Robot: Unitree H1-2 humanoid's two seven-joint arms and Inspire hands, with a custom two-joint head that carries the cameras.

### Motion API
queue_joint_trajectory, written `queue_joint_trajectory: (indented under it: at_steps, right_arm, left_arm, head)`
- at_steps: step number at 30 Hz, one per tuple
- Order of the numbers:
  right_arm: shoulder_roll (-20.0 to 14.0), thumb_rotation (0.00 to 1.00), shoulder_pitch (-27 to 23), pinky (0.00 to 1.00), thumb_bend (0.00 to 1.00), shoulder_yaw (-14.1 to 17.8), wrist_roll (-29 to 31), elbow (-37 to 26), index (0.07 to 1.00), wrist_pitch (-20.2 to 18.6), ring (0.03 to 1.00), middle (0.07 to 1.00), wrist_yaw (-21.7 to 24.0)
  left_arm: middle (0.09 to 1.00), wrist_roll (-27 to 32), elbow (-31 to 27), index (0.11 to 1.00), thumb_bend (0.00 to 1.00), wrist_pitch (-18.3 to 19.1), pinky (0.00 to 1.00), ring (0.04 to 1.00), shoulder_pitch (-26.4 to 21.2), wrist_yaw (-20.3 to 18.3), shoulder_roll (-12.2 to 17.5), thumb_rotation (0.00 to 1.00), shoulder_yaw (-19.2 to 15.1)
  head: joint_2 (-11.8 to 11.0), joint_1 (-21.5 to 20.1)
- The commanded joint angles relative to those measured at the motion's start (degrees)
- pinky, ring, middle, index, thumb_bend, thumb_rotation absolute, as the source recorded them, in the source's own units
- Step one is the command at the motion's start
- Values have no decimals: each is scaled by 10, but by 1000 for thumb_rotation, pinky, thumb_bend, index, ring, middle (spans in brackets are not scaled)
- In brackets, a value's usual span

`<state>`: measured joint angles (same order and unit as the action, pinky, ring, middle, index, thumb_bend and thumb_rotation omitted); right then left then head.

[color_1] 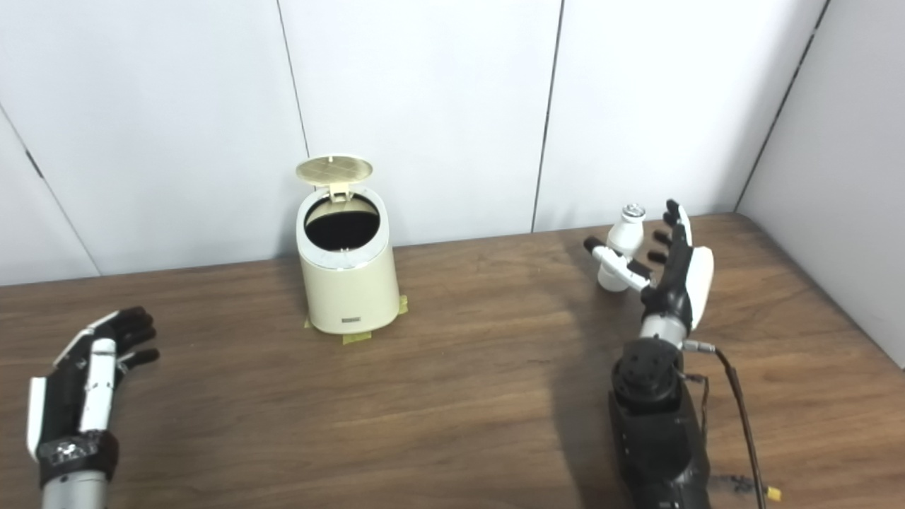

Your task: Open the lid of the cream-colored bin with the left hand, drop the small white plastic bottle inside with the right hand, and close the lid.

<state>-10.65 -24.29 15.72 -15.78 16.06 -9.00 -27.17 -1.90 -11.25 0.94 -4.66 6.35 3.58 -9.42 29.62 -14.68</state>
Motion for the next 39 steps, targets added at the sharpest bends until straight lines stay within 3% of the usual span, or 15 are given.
queue_joint_trajectory:
  at_steps: [1,7,14,24,39]
  right_arm:
    - [-18,310,-30,704,824,0,-2,-2,917,15,861,923,-8]
    - [-27,296,-46,714,818,-3,-3,23,896,8,847,899,-16]
    - [-35,220,-61,654,822,-3,5,61,891,12,827,909,-18]
    - [-48,225,-73,655,833,-14,7,101,870,19,796,866,-21]
    - [-61,157,-97,604,814,-31,10,170,837,30,741,823,-33]
  left_arm:
    - [728,7,-26,706,236,-4,662,738,-14,-1,7,733,-3]
    - [730,29,-45,708,235,2,662,735,-12,-10,11,713,-9]
    - [721,37,-58,705,245,9,660,724,-11,-11,17,713,-11]
    - [722,39,-62,705,260,5,644,723,-10,-14,30,723,-14]
    - [722,41,-76,701,260,17,650,725,-3,-18,27,722,-17]
  head:
    - [0,-1]
    - [-1,-2]
    - [0,-3]
    - [1,-5]
    - [3,-1]
